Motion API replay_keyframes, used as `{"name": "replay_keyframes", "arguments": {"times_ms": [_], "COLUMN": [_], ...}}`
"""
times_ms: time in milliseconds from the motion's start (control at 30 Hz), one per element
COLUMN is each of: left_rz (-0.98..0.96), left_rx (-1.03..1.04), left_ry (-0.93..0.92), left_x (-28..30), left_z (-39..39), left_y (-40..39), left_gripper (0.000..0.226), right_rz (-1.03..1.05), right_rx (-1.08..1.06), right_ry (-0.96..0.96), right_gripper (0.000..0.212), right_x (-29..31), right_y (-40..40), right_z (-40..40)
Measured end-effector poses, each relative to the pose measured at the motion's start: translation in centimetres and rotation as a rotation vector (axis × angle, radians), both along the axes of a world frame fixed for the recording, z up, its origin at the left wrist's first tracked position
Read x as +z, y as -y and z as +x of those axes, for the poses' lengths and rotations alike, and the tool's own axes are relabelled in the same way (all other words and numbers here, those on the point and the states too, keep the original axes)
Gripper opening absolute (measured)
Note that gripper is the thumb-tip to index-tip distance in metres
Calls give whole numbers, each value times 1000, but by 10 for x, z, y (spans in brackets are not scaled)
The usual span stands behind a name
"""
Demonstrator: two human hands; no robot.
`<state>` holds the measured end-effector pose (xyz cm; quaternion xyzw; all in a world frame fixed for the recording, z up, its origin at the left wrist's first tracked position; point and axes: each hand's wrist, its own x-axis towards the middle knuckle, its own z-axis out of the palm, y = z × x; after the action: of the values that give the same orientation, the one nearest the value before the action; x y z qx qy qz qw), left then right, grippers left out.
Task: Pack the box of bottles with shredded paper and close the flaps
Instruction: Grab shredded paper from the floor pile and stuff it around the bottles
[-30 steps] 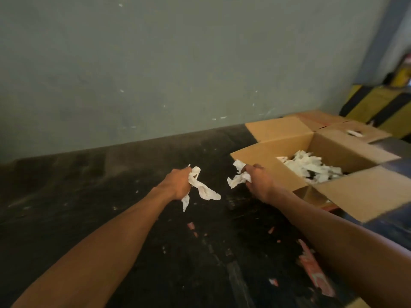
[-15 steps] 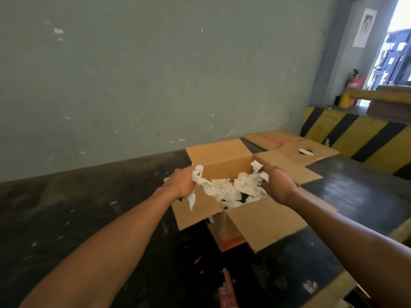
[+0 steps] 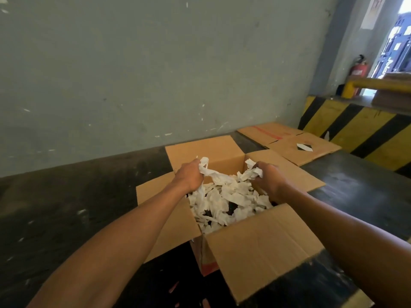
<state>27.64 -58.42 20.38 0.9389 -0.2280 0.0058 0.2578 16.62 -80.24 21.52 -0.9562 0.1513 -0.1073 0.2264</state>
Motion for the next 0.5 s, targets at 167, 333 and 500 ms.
{"name": "replay_keyframes", "arguments": {"times_ms": [167,333,500], "left_rz": [150,86,66], "left_rx": [74,163,295], "left_ry": [-2,-165,-261], "left_x": [-28,-75,-110], "left_z": [25,49,61], "left_y": [37,67,88], "left_gripper": [31,47,55], "right_rz": [-87,3,105], "right_rx": [65,195,310], "right_ry": [-97,-186,-246], "right_gripper": [26,21,43], "right_x": [-22,-66,-103], "right_y": [21,33,39], "right_z": [42,94,142]}}
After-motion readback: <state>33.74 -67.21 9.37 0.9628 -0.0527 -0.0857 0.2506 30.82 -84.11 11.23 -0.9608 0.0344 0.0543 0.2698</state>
